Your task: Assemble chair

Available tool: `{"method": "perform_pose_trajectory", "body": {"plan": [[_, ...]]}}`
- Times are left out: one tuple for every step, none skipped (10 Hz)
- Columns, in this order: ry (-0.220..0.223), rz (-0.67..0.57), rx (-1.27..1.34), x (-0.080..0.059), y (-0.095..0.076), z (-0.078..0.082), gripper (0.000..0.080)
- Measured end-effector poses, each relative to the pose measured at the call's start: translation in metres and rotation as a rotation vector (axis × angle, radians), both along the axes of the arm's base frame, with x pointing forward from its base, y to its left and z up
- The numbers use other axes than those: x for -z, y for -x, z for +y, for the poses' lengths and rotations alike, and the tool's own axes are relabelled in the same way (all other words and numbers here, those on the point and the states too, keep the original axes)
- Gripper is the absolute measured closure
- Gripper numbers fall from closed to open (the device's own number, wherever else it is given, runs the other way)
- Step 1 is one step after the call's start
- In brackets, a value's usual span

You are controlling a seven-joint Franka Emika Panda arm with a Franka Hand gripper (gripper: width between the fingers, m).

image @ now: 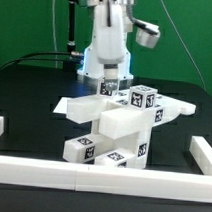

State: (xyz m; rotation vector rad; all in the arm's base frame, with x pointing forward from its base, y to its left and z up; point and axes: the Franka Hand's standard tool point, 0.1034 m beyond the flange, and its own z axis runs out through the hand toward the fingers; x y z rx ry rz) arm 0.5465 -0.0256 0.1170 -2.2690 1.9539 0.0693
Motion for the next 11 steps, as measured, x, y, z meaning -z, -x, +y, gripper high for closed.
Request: {"method": "perform_pose_trajectory", "body": {"plan": [[0.003, -0.010, -0.161, 0.0013, 0.0026, -0.0010, 0.0152], [0.005, -0.004, -0.277, 0.0031, 0.0059, 0.0019, 0.0152], [0.013, -0.011, -0.350, 0.0034, 0.0060, 0.0038, 0.0151], [0.016, -0.020, -0.406, 0.0033, 0.0060, 0.0026, 0.0151], [0.019, -0.029, -0.470, 0.0035, 0.0060, 0.0024, 0.0151], [0.027, -0.036, -0.541, 0.0034, 0.0059, 0.0018, 0.0151], [0.065, -0.045, -0.725, 0.0026, 0.0039, -0.0001, 0.0151], [0.102, -0.068, -0.845, 0.0038, 0.0008, 0.0024, 0.0151], [0.118, -0.085, -0.888, 0.0074, 0.0016, 0.0061, 0.0151], [0.112, -0.079, -0.865, 0.0074, 0.0023, 0.0050, 0.0151], [0.113, -0.078, -0.853, 0.0073, 0.0021, 0.0049, 0.0250]]}}
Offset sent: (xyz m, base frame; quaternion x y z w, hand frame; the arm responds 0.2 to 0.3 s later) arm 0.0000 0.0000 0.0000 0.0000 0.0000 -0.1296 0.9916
